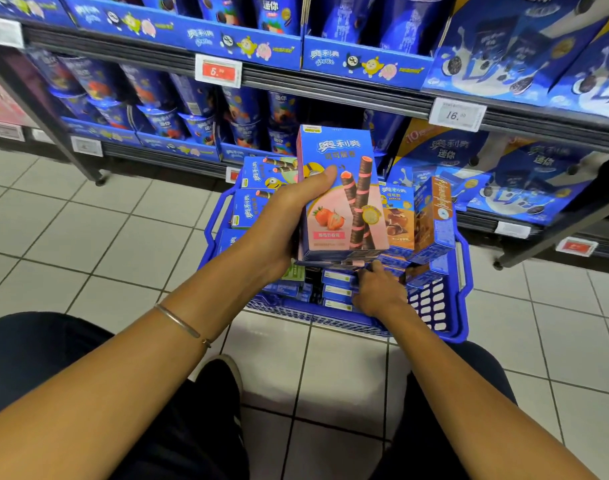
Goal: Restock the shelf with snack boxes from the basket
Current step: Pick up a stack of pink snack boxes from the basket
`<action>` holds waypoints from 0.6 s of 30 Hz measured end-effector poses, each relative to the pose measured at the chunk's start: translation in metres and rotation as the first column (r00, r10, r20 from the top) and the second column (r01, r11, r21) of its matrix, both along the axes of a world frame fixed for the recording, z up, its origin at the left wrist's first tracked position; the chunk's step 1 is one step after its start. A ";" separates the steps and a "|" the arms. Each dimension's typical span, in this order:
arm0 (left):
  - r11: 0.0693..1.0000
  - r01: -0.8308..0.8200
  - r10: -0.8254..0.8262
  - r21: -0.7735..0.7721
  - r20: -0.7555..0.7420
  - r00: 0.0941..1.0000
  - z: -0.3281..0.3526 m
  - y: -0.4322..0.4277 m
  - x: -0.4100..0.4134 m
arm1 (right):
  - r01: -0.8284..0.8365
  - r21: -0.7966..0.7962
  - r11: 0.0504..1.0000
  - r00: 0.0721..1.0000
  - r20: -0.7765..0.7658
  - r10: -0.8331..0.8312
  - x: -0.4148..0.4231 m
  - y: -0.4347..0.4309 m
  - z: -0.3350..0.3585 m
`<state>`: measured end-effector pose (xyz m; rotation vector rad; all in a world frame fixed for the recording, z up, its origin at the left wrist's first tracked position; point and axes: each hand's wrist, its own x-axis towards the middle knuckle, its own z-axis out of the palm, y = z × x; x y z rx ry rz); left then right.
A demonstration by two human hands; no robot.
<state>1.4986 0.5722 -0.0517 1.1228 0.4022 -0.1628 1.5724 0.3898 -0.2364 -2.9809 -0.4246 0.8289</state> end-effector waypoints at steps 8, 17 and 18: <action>1.000 0.015 -0.016 0.011 0.007 1.000 0.000 0.000 -0.003 | 0.018 0.026 0.999 1.000 -0.007 -0.018 0.005 -0.008 0.001; 1.000 0.017 -0.017 -0.011 0.017 1.000 -0.002 0.006 -0.002 | 0.054 0.154 0.987 0.985 0.155 -0.078 0.001 -0.019 0.014; 1.000 0.019 -0.019 -0.015 0.017 1.000 -0.002 0.007 -0.001 | 0.055 0.185 0.981 0.982 0.167 -0.086 0.000 -0.021 0.018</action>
